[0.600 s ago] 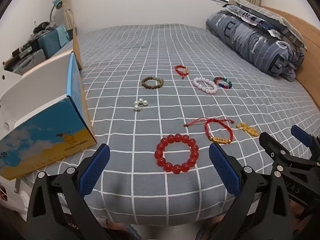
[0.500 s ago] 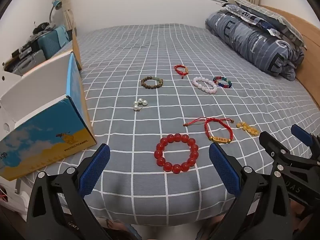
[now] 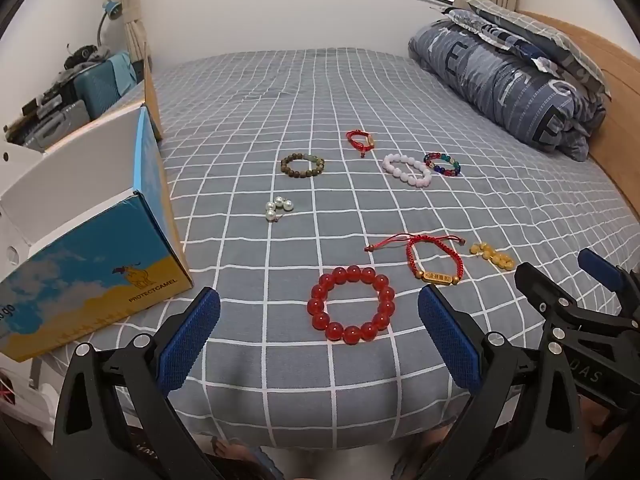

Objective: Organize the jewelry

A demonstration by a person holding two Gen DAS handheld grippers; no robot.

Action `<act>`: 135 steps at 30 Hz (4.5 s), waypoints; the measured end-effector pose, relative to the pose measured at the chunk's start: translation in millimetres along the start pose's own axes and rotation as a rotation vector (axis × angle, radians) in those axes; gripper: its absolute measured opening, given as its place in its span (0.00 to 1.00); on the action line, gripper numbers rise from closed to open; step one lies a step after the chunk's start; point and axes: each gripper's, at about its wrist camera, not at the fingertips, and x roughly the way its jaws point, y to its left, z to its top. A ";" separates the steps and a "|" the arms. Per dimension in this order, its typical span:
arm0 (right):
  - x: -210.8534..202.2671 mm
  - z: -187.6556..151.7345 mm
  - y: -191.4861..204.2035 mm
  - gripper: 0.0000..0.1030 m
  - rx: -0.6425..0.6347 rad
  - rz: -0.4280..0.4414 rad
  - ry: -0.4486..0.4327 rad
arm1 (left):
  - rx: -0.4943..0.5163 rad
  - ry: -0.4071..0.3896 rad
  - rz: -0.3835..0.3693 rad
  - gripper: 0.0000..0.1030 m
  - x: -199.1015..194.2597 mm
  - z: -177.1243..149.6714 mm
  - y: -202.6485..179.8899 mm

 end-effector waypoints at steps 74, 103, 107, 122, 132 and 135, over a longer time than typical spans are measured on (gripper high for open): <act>0.0 -1.9 0.4 0.94 -0.002 -0.004 -0.003 | 0.011 -0.005 -0.022 0.95 -1.4 -2.7 -4.3; 22.8 89.3 -26.9 0.94 -0.006 -0.056 -0.019 | 0.013 -0.013 -0.038 0.95 29.2 110.6 3.2; 55.1 121.8 -24.2 0.94 -0.022 -0.057 0.002 | 0.008 -0.015 -0.009 0.95 52.5 132.7 3.0; 207.6 164.1 -36.8 0.94 -0.008 -0.065 0.167 | -0.003 0.153 0.071 0.95 197.1 164.5 16.3; 259.5 155.0 -48.8 0.94 0.045 -0.026 0.278 | -0.008 0.235 0.048 0.94 236.4 155.0 19.0; 265.0 149.9 -42.6 0.92 0.033 -0.036 0.291 | -0.007 0.261 0.041 0.94 245.6 152.5 19.2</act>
